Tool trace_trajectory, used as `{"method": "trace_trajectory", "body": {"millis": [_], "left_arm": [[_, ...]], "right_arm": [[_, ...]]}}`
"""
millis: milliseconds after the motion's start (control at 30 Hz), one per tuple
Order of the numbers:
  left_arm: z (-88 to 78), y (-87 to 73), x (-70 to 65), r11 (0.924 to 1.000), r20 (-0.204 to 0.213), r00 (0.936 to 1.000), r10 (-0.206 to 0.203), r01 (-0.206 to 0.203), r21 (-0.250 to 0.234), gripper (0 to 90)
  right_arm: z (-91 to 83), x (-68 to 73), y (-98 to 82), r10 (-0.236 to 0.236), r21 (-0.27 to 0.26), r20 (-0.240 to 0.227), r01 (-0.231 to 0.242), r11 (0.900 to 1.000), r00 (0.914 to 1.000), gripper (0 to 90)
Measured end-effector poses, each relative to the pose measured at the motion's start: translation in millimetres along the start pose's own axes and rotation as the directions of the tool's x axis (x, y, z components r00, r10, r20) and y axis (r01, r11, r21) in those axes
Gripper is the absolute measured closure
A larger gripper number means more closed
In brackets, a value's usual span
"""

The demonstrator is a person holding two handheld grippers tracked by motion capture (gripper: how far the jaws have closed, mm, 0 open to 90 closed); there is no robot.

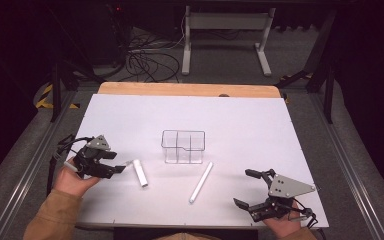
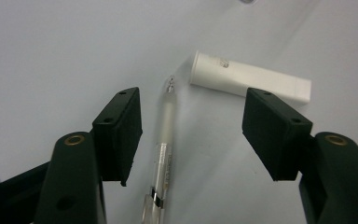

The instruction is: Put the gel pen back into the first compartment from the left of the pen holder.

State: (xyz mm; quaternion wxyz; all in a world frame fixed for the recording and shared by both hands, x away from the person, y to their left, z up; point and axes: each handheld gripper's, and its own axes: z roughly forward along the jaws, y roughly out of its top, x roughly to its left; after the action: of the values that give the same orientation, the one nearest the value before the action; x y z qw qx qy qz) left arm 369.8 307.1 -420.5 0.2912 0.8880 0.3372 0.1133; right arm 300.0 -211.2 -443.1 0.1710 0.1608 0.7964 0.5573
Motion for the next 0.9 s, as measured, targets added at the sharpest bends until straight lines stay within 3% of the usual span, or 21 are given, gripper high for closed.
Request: {"method": "trace_trajectory", "body": {"millis": [233,333,567,733,900], "left_arm": [[8.5,2.3,-1.0,0.9961,-0.065,0.9978,0.016,-0.011,0.088,48.4],[11.8,2.7,0.7,0.9937,-0.047,0.9989,0.004,0.002,0.112,51.9],[18.3,2.1,3.2,0.9883,-0.067,0.9978,0.003,0.007,0.152,56.1],[24.5,1.7,6.0,0.9838,-0.062,0.9979,-0.020,0.030,0.177,58.6],[29.0,1.9,5.2,0.9796,-0.076,0.9971,0.002,0.014,0.200,62.6]], "right_arm": [[0.5,0.0,-0.2,0.000,0.005,-0.001,0.000,1.000,1.0000,9.3],[0.8,-0.3,-0.4,0.001,0.007,0.000,-0.001,1.000,1.0000,9.3],[0.5,-0.2,-0.4,-0.001,0.007,0.000,0.001,1.000,1.0000,9.3],[1.1,-0.2,-0.6,-0.001,0.012,-0.002,0.002,1.000,1.0000,9.3],[1.3,-0.3,-0.7,-0.002,0.013,-0.003,0.002,1.000,1.0000,9.3]]}}
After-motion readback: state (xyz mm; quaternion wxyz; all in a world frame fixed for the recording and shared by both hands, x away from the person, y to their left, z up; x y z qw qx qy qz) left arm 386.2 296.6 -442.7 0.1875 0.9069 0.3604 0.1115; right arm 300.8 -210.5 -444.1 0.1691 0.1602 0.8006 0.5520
